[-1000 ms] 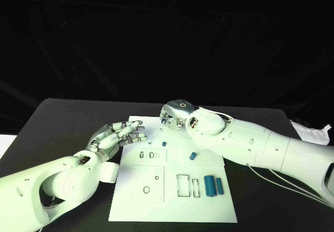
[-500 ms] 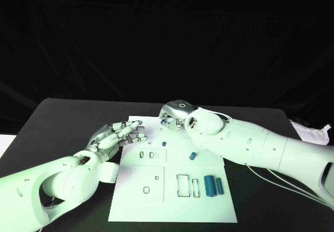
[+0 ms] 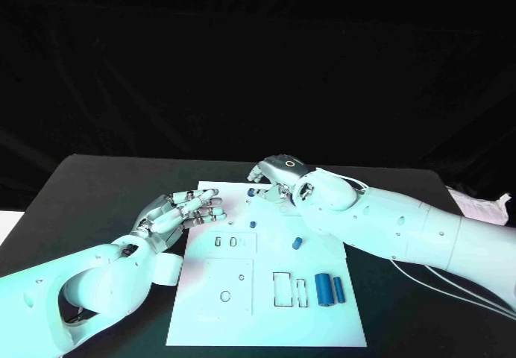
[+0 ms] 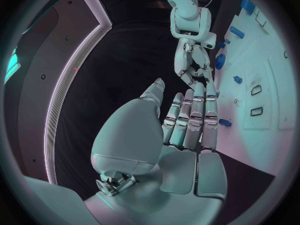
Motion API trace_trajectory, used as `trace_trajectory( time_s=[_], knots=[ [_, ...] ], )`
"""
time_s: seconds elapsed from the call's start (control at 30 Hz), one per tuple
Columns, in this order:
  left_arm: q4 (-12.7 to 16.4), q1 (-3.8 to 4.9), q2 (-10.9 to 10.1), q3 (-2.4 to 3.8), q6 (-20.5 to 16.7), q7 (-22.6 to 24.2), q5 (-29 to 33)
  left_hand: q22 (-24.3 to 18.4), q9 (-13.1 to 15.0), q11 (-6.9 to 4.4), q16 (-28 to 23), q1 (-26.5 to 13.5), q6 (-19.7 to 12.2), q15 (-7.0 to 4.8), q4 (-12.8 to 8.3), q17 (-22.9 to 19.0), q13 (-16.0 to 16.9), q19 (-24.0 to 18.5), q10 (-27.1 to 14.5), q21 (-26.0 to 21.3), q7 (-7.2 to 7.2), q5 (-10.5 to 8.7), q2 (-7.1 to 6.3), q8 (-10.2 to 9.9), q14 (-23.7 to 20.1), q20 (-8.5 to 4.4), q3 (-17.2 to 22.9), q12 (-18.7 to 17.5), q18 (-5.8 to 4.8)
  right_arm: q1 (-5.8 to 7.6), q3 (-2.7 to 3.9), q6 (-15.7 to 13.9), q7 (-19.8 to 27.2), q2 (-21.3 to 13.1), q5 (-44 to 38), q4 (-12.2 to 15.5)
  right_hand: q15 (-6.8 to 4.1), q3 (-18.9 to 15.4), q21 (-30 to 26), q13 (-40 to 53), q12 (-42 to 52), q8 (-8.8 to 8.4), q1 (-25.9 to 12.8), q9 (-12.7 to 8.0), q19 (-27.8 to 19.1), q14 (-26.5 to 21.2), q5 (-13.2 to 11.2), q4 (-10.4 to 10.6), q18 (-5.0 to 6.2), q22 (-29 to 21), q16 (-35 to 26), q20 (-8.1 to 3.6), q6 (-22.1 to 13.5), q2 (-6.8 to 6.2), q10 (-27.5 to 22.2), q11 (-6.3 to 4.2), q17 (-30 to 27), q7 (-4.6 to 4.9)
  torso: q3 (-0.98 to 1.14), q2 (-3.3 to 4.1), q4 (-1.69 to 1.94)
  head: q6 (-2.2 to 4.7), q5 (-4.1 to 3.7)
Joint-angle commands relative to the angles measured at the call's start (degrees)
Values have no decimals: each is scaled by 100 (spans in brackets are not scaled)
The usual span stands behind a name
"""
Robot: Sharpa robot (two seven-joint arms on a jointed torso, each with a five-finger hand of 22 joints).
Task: Assemble the parts on the task board
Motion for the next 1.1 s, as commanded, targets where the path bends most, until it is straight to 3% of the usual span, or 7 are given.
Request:
trace_trajectory(
  time_s=[0.03, 0.13, 0.23, 0.37, 0.5, 0.8, 1.1],
  knots=[
    [40, 8, -21, 5, 39, 53, 11, -7, 6, 0, -22, 29, -37, 14, -45, -7, -8, -35, -31, -25, 163, -15, 41, 31, -6, 14, 3, 38, 56, -1, 23, -387, 44, -287, 629, 266, -34, 52, 59, 33, 103, 20, 41, 12, 82, 85, 28, 54, 91, 10, 165, -9, 83, -1, 322, -53, 190, -10, -3, -11, -55, 35, 4],
    [54, 8, -37, 5, 38, 58, 11, -8, 7, 0, -24, 34, -37, 14, -48, -9, -8, -35, -32, -27, 162, -15, 46, 32, -5, 15, 8, 40, 57, -1, 76, -325, -58, -640, 1031, 532, -220, 44, 331, 299, 648, 72, 66, 39, 287, 210, 110, 55, 55, 349, 598, -90, 251, -13, 1432, -318, 716, -159, -1, -15, -95, 64, -6],
    [58, 8, -46, 4, 38, 60, 11, -8, 7, 0, -24, 34, -37, 14, -48, -9, -8, -35, -32, -27, 162, -15, 46, 32, -5, 15, 8, 40, 57, -1, 140, -159, -247, -1087, 1449, 818, -380, -200, 942, 721, 1174, 57, -143, 33, 717, 367, 454, 166, -96, 1198, 1209, -258, 328, -242, 2079, -493, 1456, -293, 3, -31, -157, 88, 0],
    [50, 8, -51, 4, 35, 62, 11, -10, 7, -1, -25, 41, -37, 13, -53, -11, -8, -33, -33, -28, 162, -14, 51, 34, -3, 16, 14, 43, 58, -1, 187, 187, -462, -1479, 1666, 995, -434, -617, 1653, 2701, 3078, -3, -472, 5, 1143, 496, 760, 430, -270, 2222, 2048, -333, 256, -382, 2419, -554, 2539, -365, 6, -54, -231, 93, 16],
    [54, 8, -52, 4, 41, 69, 11, -10, 7, -1, -25, 41, -37, 13, -53, -11, -8, -33, -33, -28, 162, -14, 51, 34, -3, 16, 14, 43, 58, -6, 203, 525, -612, -1623, 1551, 1027, -396, -1083, 2030, 4608, 4742, -8, -465, -5, 1255, 489, 847, 700, -350, 2743, 2560, -309, 105, -306, 2117, -511, 3212, -350, 17, -61, -290, 113, 59],
    [50, 8, -31, 5, 59, 103, 19, -12, 7, -1, -27, 42, -37, 13, -54, -13, -8, -32, -34, -29, 162, -15, 57, 36, -1, 17, 18, 46, 59, -42, 211, 1077, -993, -1551, 1211, 965, -296, -1896, 2261, 5917, 5718, 22, -89, 2, 1225, 488, 727, 1339, -371, 3035, 2828, -212, -231, -260, 1920, -405, 3591, -236, 10, -66, -283, 89, 26],
    [29, 8, -10, 5, 79, 102, 31, -13, 7, -1, -27, 41, -37, 13, -54, -14, -8, -31, -34, -30, 162, -15, 61, 37, 1, 18, 20, 48, 60, -150, 209, 1175, -1098, -1278, 1135, 678, -289, -1969, 2315, 6144, 5875, 41, 67, 15, 1229, 493, 734, 1484, -379, 3106, 2866, -202, -226, -203, 1946, -398, 3648, -232, 11, -56, -274, 60, 62]
  ],
)
